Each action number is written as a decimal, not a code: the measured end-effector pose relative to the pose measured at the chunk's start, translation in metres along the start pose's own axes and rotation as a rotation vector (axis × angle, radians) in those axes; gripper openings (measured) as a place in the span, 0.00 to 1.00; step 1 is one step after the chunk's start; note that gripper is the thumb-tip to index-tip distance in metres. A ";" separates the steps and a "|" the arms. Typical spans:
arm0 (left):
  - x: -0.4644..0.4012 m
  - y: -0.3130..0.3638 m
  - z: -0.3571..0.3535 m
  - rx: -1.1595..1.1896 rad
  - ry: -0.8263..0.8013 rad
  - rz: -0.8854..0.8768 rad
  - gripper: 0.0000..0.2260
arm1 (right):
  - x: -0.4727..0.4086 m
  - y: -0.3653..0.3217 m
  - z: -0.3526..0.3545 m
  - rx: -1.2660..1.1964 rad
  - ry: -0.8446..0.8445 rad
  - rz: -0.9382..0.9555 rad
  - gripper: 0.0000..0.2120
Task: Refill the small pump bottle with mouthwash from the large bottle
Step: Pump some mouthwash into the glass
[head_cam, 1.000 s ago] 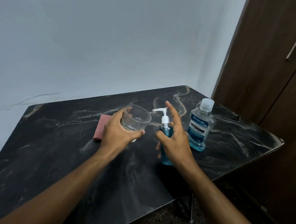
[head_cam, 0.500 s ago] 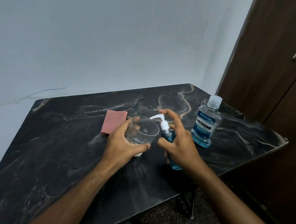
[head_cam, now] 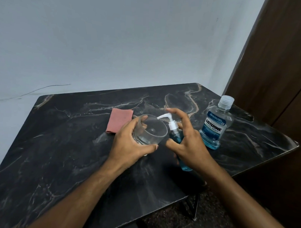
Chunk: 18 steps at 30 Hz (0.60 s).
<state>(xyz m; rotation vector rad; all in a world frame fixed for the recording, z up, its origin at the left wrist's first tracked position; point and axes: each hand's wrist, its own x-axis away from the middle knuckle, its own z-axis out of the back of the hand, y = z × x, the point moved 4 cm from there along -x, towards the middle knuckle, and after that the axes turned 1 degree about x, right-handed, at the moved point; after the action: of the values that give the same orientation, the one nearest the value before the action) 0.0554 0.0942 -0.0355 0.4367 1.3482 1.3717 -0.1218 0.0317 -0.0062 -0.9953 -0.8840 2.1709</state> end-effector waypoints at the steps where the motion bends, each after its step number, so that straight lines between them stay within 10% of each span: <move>1: 0.000 0.001 0.000 0.003 0.001 -0.003 0.36 | 0.000 0.001 0.000 0.004 -0.005 -0.004 0.40; 18: -0.002 -0.002 0.002 0.001 0.027 0.005 0.36 | -0.001 0.000 0.006 0.093 0.000 -0.019 0.34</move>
<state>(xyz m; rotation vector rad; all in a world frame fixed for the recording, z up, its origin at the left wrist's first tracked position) 0.0585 0.0931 -0.0364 0.4239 1.3706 1.3858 -0.1256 0.0290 -0.0030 -0.9383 -0.7823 2.1752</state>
